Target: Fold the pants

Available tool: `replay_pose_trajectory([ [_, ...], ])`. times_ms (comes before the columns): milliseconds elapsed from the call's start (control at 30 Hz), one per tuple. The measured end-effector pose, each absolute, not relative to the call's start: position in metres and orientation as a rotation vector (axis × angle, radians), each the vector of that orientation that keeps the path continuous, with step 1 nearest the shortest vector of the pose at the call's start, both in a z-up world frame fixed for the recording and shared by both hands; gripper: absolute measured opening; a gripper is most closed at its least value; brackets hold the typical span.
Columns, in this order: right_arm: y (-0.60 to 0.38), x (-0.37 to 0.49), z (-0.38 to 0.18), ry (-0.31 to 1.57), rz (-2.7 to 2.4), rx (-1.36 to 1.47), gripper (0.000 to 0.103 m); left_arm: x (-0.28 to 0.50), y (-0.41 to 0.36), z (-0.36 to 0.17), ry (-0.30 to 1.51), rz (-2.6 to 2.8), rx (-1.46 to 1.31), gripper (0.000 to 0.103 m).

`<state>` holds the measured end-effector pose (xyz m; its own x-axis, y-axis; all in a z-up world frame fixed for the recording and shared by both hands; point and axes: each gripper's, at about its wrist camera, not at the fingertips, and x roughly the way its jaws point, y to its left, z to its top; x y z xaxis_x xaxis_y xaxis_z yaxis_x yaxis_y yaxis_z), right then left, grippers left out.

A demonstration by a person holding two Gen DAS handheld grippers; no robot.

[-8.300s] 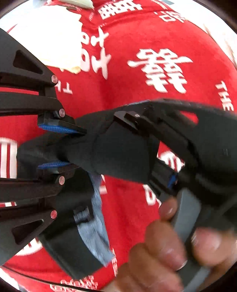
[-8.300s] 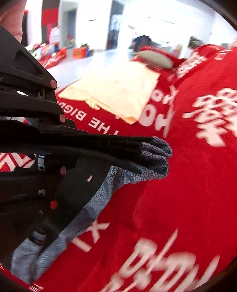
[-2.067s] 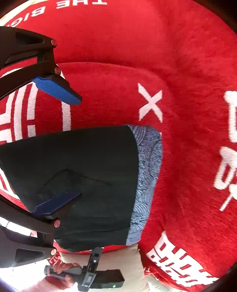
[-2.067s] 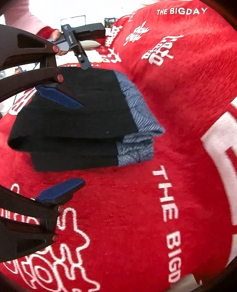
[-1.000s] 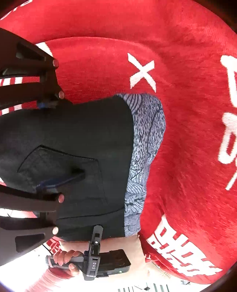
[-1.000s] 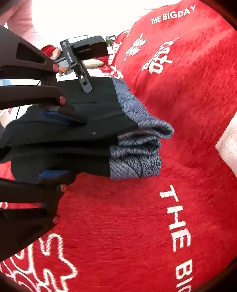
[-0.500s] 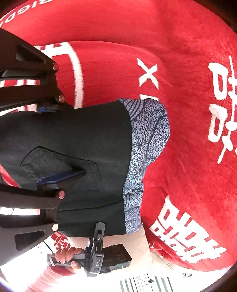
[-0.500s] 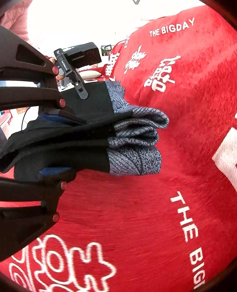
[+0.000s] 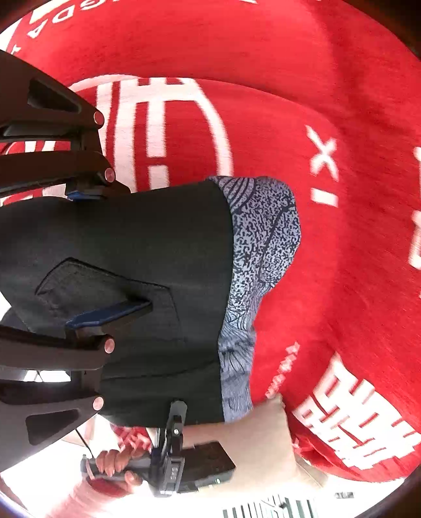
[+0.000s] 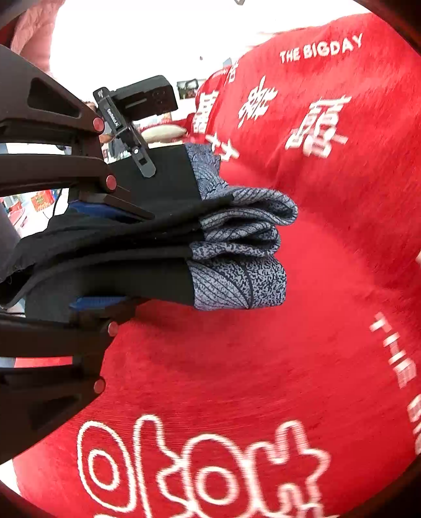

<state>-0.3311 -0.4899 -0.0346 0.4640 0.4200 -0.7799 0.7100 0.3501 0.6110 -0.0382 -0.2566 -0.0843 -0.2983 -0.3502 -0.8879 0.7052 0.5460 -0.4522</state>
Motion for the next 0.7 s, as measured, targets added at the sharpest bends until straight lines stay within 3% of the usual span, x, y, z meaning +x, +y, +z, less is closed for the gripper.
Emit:
replay_pose_trajectory([
  [267, -0.488, -0.327, -0.051, 1.185, -0.309, 1.177, 0.057, -0.035, -0.248, -0.102, 1.505, -0.992, 0.283, 0.080],
  [700, -0.491, -0.352, -0.034, 1.142, -0.409, 1.229, 0.070, -0.027, -0.240, -0.094, 1.515, -0.929, 0.277, 0.082],
])
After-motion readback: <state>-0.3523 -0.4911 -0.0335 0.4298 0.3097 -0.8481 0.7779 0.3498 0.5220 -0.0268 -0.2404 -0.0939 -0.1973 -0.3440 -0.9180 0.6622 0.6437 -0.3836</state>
